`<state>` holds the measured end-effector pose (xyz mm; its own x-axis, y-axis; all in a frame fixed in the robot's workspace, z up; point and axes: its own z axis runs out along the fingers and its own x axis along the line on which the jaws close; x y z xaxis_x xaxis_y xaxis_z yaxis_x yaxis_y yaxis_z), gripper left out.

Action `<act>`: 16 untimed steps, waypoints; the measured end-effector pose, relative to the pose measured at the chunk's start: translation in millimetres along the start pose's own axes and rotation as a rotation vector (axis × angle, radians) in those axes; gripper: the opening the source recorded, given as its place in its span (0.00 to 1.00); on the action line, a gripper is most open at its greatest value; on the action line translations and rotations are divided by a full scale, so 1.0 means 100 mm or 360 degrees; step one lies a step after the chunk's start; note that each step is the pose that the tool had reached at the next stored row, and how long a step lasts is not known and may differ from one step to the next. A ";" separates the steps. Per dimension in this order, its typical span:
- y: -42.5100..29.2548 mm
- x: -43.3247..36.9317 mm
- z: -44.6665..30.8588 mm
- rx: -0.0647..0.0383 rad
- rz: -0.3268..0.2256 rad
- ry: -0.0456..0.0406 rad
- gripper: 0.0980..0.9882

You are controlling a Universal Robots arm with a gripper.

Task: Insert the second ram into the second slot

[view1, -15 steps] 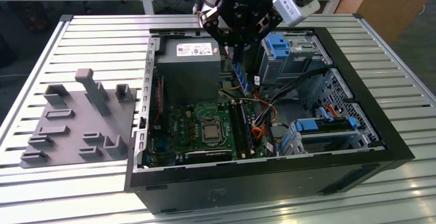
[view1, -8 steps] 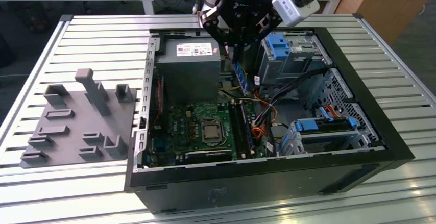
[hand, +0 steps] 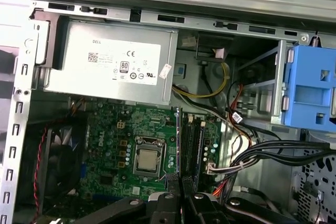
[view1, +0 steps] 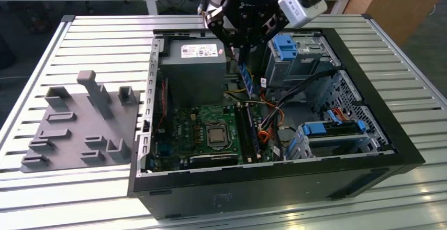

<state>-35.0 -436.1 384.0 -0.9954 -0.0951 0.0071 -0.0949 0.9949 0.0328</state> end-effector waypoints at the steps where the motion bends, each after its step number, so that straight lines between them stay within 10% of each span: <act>1: 0.000 0.000 0.000 0.0000 0.0003 0.0000 0.04; 16: 0.000 0.000 0.000 0.0000 0.0055 -0.0002 0.04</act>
<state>-35.0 -436.1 384.0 -0.9981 -0.0608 0.0071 -0.0606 0.9976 0.0328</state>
